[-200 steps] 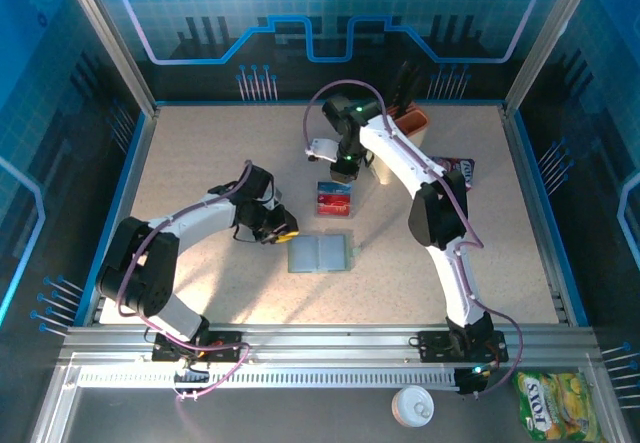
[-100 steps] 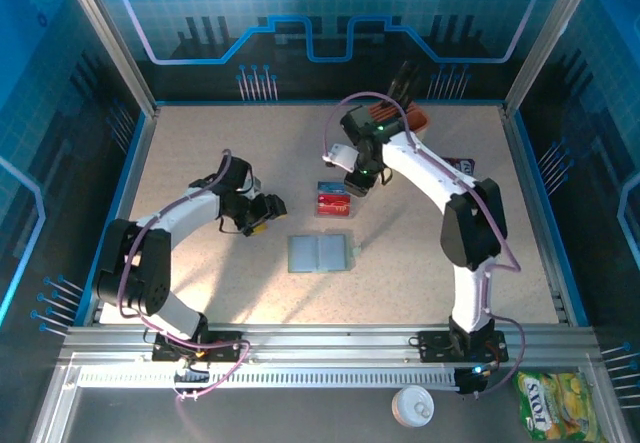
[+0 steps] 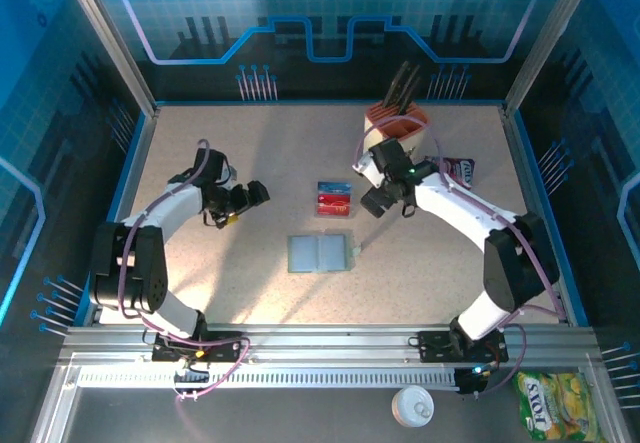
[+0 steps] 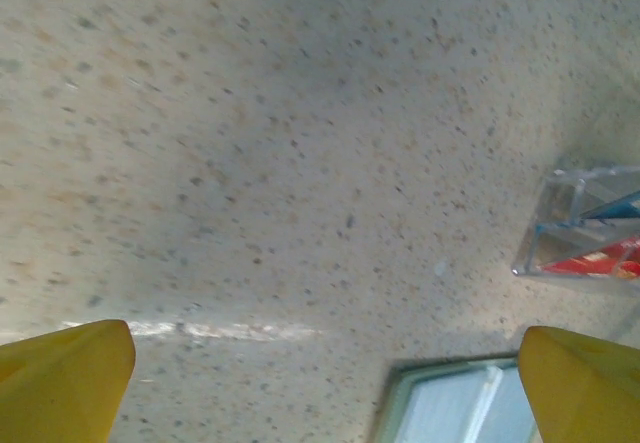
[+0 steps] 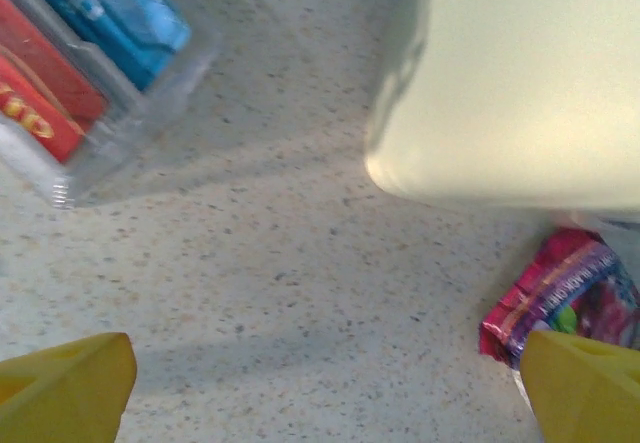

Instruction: Take the credit cards out of the card holder

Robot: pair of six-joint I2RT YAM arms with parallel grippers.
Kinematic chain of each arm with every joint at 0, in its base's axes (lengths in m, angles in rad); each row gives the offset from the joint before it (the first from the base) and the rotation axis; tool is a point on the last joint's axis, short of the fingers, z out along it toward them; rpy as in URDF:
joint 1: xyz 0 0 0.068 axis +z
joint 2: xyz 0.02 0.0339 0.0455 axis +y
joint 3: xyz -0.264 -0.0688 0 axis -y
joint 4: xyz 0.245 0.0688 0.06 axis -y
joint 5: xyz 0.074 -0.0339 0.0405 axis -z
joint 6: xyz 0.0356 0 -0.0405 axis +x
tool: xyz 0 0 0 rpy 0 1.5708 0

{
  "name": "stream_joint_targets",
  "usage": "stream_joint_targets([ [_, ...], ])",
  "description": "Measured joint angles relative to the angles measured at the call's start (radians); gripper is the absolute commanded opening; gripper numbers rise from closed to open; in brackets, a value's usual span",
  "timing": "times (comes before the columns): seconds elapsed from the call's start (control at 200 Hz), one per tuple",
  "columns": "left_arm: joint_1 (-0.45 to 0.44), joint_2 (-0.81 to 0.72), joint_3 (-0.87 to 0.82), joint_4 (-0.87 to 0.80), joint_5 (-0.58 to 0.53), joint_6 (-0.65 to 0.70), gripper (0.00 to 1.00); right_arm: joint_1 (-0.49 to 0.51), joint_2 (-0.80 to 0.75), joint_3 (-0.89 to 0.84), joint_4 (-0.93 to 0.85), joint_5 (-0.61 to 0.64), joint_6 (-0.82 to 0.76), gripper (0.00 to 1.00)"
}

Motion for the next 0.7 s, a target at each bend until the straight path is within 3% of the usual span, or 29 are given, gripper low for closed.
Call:
stream_joint_targets([
  [0.505,0.090,-0.144,-0.111,0.167,-0.350,0.102,0.99,-0.227,-0.072,-0.329,0.417,0.050,0.174,1.00],
  [0.7,0.108,-0.205,-0.274,0.387,-0.444,0.166,0.99,-0.293,-0.087,-0.446,0.605,0.039,0.222,1.00],
])
